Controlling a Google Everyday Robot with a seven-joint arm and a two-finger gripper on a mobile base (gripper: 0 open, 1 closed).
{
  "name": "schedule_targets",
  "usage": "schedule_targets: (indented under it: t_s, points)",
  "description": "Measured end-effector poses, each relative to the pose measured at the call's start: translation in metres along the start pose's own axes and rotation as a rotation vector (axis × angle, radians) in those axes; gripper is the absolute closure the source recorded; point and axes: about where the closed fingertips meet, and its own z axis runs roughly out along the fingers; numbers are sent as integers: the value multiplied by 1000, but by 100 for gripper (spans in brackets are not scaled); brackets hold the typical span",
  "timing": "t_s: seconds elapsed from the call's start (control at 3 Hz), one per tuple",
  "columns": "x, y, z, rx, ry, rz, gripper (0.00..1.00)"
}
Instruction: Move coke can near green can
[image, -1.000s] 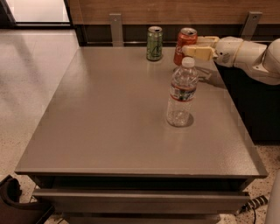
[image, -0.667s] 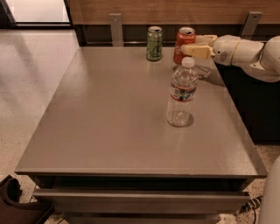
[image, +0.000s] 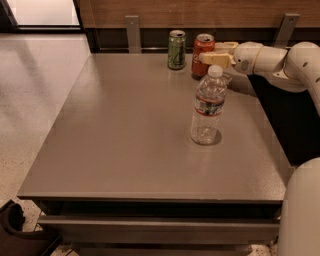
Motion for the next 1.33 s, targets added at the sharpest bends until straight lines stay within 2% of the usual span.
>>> schedule_targets:
  t_s: [0.33, 0.67, 1.33]
  points:
    - [12, 1, 10, -3, 9, 15, 100]
    - [23, 2, 17, -1, 28, 22, 87]
    - [24, 7, 25, -14, 27, 25, 25]
